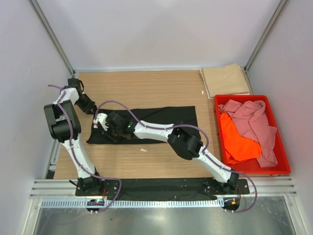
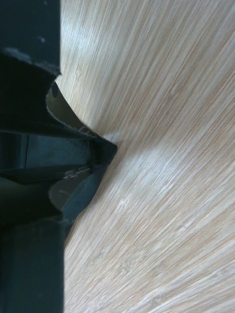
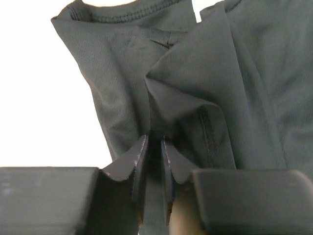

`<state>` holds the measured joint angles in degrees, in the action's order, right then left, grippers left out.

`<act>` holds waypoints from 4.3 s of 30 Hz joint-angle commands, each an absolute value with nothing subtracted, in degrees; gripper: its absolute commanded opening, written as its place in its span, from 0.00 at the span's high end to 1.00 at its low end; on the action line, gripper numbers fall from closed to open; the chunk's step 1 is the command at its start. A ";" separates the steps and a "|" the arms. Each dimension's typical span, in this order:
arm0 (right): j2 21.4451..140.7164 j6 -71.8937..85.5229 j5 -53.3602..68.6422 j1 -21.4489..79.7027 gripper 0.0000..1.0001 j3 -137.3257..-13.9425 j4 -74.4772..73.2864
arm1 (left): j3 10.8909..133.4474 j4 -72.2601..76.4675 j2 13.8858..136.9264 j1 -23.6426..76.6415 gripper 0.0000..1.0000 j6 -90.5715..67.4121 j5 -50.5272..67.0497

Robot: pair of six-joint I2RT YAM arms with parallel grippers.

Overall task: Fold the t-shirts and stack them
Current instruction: Fold the tshirt

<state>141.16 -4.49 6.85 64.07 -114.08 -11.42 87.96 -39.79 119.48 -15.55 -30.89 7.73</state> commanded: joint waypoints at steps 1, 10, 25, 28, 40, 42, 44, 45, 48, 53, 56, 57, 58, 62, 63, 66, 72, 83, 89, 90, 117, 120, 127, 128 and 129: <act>133.60 -3.70 5.63 64.51 0.75 -113.14 -11.87 | 89.56 -40.25 120.16 -16.08 0.71 -29.18 6.95; 122.43 16.65 -13.77 63.99 0.64 -101.86 -7.81 | 88.69 -44.12 113.12 -16.00 0.63 -29.18 4.84; 124.01 56.85 -24.00 60.21 0.58 -107.58 -29.26 | 65.34 -41.93 88.09 -15.73 0.61 -33.74 12.37; 125.77 61.25 -20.13 59.50 0.59 -107.75 -29.80 | 61.63 -41.04 85.88 -15.73 0.61 -34.63 11.17; 128.85 65.03 -16.71 59.33 0.62 -106.00 -27.07 | 54.23 -35.33 86.84 -15.65 0.62 -37.35 15.91; 129.20 66.00 -15.91 59.33 0.62 -105.65 -26.46 | 53.70 -35.07 86.92 -15.73 0.62 -37.53 16.08; 129.72 67.32 -15.12 59.33 0.62 -105.38 -26.19 | 53.44 -34.98 87.01 -15.64 0.62 -37.62 16.35; 129.73 67.76 -14.94 59.33 0.62 -104.77 -25.93 | 53.35 -34.98 87.01 -15.64 0.63 -37.53 16.26; 129.81 69.52 -14.41 59.33 0.62 -103.37 -25.31 | 53.00 -35.07 86.57 -15.64 0.64 -37.35 15.74; 129.46 71.28 -14.41 59.33 0.63 -101.08 -24.26 | 50.89 -33.93 86.40 -15.64 0.64 -37.79 15.38; 129.73 71.54 -14.41 59.33 0.64 -100.55 -23.30 | 50.01 -32.79 87.01 -15.65 0.66 -38.23 15.73; 129.81 71.63 -14.41 59.33 0.65 -100.29 -22.94 | 49.75 -32.61 87.01 -15.73 0.66 -38.32 15.73; 129.81 71.63 -14.24 59.24 0.65 -100.02 -22.68 | 49.49 -32.17 87.10 -15.65 0.66 -38.32 15.82; 129.90 71.98 -13.28 59.33 0.67 -98.79 -20.31 | 49.31 -31.55 86.40 -15.73 0.69 -38.58 15.73; 129.90 72.24 -13.01 59.33 0.67 -98.35 -19.78 | 49.22 -31.55 86.31 -15.73 0.70 -38.58 15.73; 129.99 72.95 -12.48 59.41 0.68 -97.82 -18.73 | 48.96 -31.20 86.13 -15.65 0.73 -38.67 15.82; 129.73 73.12 -12.92 59.41 0.69 -97.12 -17.84 | 48.87 -30.67 86.57 -15.73 0.88 -38.67 16.17; 127.10 71.90 -13.80 58.80 0.99 -94.40 -16.79 | 51.68 -35.94 85.35 -15.64 1.00 -36.30 10.99; 123.41 70.84 -14.50 58.54 0.99 -91.50 -15.74 | 52.56 -38.58 82.62 -15.64 1.00 -35.42 8.35; 123.14 70.84 -14.59 58.54 0.99 -90.80 -15.47 | 52.73 -39.02 81.92 -15.64 1.00 -35.25 7.65; 122.43 71.36 -7.56 58.62 0.75 -86.31 -7.38 | 44.47 -34.54 79.72 -15.73 0.65 -35.51 16.70; 122.69 71.72 -7.12 58.62 0.79 -86.48 -7.12 | 44.56 -34.45 79.54 -15.56 0.67 -35.68 16.35; 120.77 70.84 -7.47 58.62 0.99 -86.05 -7.47 | 46.75 -37.61 79.98 -15.56 1.00 -34.72 14.42; 120.41 70.67 -7.47 58.62 0.99 -85.87 -7.47 | 48.24 -38.57 79.28 -15.56 1.00 -34.46 12.24; 119.98 70.49 -8.25 58.62 0.99 -85.52 -7.64 | 49.03 -40.50 78.76 -15.64 1.00 -34.19 11.26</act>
<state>124.81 70.78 -7.11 58.48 -86.19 -8.62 45.32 -37.58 79.77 -15.51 -35.46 14.11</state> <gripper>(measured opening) 0.036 0.003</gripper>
